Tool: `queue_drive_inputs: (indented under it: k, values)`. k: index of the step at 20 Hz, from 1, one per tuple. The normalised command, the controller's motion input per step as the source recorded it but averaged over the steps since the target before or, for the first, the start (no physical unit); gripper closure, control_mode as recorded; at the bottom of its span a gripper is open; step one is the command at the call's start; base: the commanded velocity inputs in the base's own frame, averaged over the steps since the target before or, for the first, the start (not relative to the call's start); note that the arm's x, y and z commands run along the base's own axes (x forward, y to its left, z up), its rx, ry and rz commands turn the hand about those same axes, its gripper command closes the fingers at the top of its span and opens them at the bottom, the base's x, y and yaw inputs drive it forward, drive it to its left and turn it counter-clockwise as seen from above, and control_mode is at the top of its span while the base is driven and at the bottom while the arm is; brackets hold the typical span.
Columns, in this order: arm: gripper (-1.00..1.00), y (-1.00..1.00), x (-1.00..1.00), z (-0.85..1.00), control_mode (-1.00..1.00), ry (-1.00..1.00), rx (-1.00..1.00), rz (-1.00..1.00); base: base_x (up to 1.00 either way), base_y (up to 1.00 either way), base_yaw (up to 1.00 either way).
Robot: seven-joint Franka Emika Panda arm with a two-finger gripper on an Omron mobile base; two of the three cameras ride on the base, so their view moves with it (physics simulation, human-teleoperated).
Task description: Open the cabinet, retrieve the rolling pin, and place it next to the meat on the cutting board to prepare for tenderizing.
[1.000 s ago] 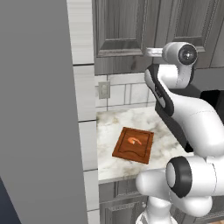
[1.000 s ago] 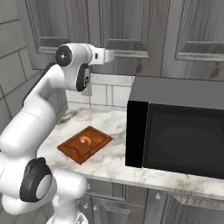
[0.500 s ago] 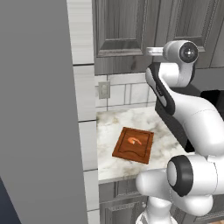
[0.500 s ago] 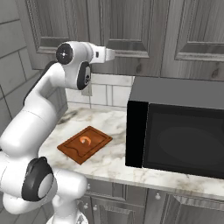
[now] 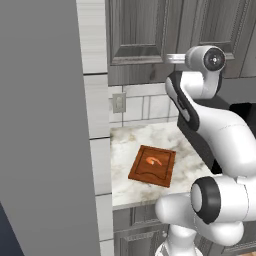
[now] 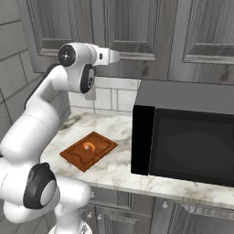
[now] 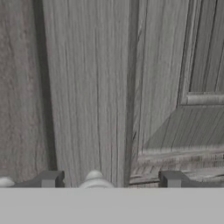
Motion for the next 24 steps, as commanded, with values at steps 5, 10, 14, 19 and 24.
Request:
queue_drive_inputs:
  k: [5, 10, 14, 19, 24]
  values:
    - [1.0, 0.08, 0.17, -0.01, -1.0, 0.01, 0.0, 0.0, 0.0, 0.0, 0.0]
    - [1.0, 0.06, 0.03, 0.0, -1.0, 0.0, 0.0, 0.03, 0.0, 0.0, 0.0]
    - [1.0, 0.08, 0.07, 0.0, -1.0, 0.02, 0.0, 0.01, 0.0, 0.0, 0.0]
    - [1.0, 0.07, 0.05, 0.0, -1.0, 0.03, 0.0, 0.01, 0.0, 0.0, 0.0]
    - [1.0, 0.0, 0.0, 0.0, -1.0, 0.0, 0.0, 0.01, 0.0, 0.0, 0.0]
